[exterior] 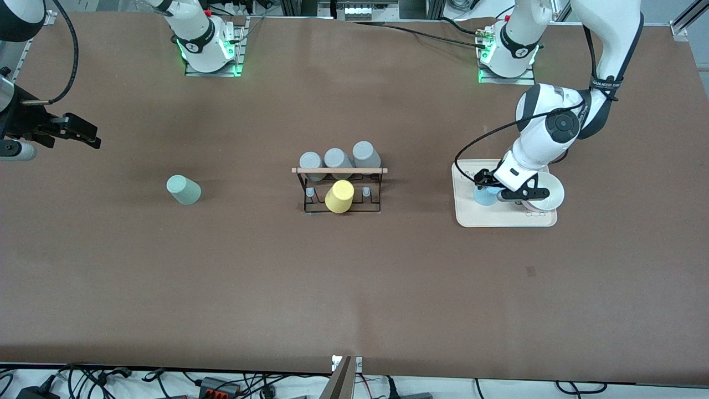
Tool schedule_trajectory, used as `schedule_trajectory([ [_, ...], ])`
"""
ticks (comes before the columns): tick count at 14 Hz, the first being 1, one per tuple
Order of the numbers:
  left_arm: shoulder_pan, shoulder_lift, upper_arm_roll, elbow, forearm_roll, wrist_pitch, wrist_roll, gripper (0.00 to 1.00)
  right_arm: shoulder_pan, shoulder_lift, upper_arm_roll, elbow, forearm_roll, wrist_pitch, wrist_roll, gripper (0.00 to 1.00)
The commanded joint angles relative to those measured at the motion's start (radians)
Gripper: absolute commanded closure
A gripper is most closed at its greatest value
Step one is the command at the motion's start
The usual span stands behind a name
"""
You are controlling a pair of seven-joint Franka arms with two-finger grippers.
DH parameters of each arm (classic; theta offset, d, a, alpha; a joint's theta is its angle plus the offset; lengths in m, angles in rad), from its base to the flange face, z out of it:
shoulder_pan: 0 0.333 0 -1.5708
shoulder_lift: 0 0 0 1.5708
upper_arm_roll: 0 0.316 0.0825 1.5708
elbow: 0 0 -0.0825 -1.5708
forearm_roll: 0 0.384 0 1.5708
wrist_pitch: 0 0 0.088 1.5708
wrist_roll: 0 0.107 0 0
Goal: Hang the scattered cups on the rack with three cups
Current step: 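Close the left gripper on the light blue cup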
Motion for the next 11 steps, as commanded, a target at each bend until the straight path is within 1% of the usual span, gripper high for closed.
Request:
schedule_trajectory([
  [1, -0.002, 0.000, -0.002, -0.005, 0.038, 0.009, -0.003, 0.08, -0.005, -0.003, -0.001, -0.001, 0.005, -0.005, -0.014, 0.00],
  [2, 0.000, 0.000, -0.002, -0.008, 0.051, 0.009, -0.003, 0.09, -0.005, -0.003, -0.001, -0.001, 0.005, -0.005, -0.014, 0.00],
  [4, -0.002, 0.000, -0.002, -0.013, 0.054, 0.009, -0.003, 0.15, -0.005, -0.001, -0.001, -0.001, 0.005, -0.003, -0.014, 0.00],
  [6, 0.000, -0.001, -0.002, -0.014, 0.054, 0.009, -0.002, 0.29, -0.005, -0.001, 0.001, -0.003, 0.005, -0.003, -0.014, 0.00],
  [7, 0.000, -0.001, -0.002, -0.014, 0.054, 0.009, -0.003, 0.40, -0.006, -0.003, -0.001, -0.003, 0.005, -0.003, -0.014, 0.00],
  [11, 0.000, -0.003, -0.002, -0.013, 0.052, 0.009, -0.012, 0.61, -0.008, -0.001, -0.001, -0.003, 0.005, -0.003, -0.016, 0.00],
])
